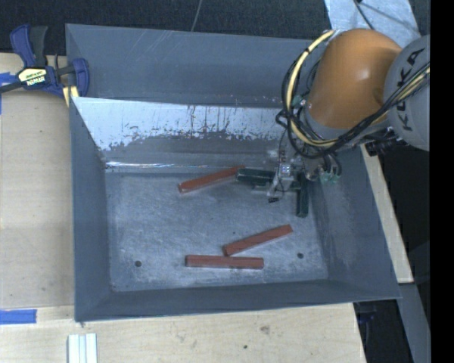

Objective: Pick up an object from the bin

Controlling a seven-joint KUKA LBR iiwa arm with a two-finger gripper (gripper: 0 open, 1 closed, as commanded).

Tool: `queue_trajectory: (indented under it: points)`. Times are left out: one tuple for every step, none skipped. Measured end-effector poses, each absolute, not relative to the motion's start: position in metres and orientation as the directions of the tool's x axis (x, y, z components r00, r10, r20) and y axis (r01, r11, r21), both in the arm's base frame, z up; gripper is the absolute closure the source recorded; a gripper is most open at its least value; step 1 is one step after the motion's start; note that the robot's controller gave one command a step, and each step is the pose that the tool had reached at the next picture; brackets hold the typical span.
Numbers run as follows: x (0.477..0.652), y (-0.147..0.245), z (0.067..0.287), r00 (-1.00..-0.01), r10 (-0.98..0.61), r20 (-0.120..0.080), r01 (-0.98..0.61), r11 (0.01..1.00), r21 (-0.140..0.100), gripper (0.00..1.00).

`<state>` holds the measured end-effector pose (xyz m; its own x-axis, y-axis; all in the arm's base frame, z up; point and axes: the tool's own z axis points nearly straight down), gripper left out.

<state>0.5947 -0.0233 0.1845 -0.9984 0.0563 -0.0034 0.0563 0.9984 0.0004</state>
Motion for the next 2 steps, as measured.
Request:
queue_trajectory:
  points:
    - [0.595,-0.023,0.184,-0.998,0.057,-0.003,0.057,0.998,0.001,1.00]
    - [0.606,-0.018,0.265,-0.997,0.072,-0.004,0.072,0.997,0.001,1.00]
